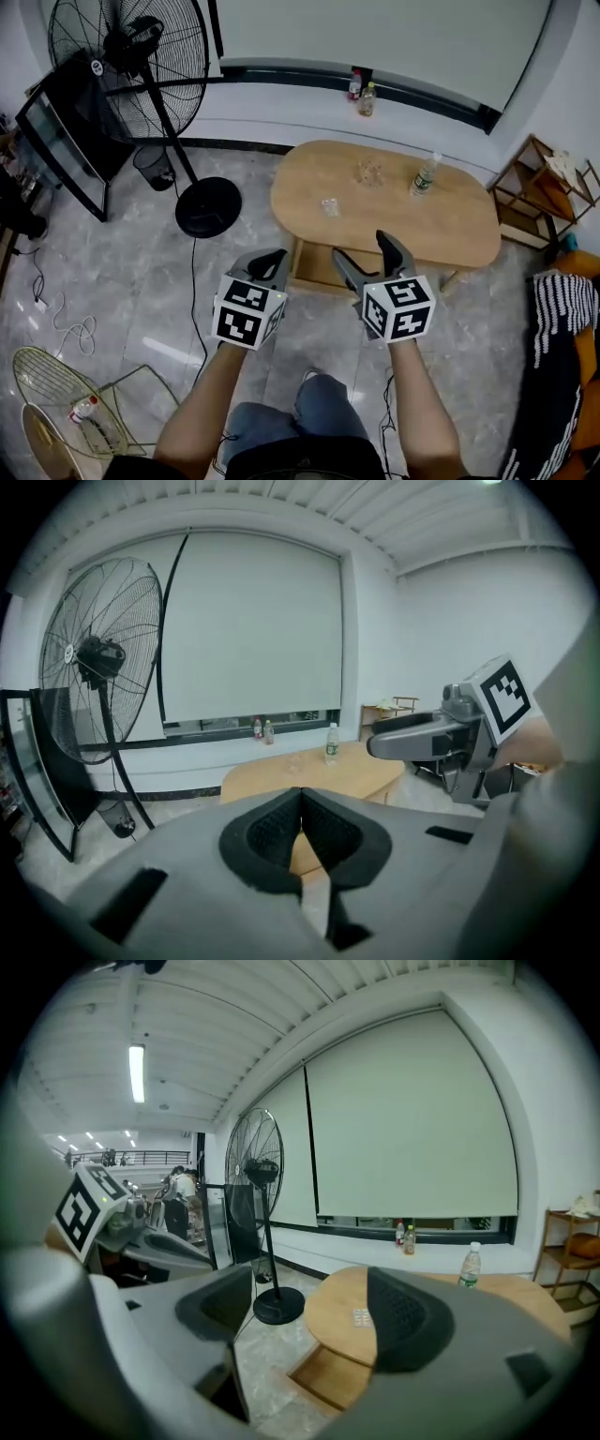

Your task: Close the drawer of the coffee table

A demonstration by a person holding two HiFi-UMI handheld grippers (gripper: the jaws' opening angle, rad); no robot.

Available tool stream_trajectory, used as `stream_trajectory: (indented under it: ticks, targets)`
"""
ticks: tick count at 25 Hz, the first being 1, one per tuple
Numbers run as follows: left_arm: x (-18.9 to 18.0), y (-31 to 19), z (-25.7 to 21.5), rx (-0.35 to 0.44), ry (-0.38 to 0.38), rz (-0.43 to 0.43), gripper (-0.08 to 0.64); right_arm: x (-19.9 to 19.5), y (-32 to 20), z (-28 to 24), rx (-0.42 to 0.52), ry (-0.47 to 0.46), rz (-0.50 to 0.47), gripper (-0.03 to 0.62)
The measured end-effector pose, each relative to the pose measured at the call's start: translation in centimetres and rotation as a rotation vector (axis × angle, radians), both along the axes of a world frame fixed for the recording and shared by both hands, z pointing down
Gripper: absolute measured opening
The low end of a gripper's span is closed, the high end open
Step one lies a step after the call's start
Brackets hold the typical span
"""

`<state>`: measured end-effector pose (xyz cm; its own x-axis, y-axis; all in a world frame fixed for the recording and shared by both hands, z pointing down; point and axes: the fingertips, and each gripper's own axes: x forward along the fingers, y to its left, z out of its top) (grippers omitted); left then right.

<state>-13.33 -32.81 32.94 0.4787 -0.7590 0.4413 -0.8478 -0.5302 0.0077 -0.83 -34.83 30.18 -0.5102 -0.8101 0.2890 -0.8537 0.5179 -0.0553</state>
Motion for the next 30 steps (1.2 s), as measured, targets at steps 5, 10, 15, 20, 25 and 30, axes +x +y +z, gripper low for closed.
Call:
stream_trajectory:
  ticks: [5,10,15,20,25,30]
  targets:
    - [0.4,-0.7,7.9,-0.002,0.01,0.046,0.002,-0.1,-0.8,5.9,0.032,0.03,0.019,0.371]
    - [0.6,-1.5,16.2,0.011,0.038,0.075,0.002,0.5,-2.1,12.5,0.076,0.027,0.064,0.371]
    - [1.5,-2.6,23.1,0.061,0.062,0.121,0.002,1.0,-2.9,19.2,0.116,0.052,0.098,0.371]
    - [1.9,-2.9,28.3,0.092,0.083,0.142,0.002,0.8,-2.0,24.9,0.128,0.059,0.116,0.371]
    - [3.0,-2.4,31.1,0.128,0.076,0.18,0.002,1.6,-0.7,29.3,0.123,0.031,0.147,0.371]
    - [3.4,-1.6,33.1,0.146,0.062,0.185,0.002,2.2,0.3,32.8,0.107,-0.023,0.168,0.371]
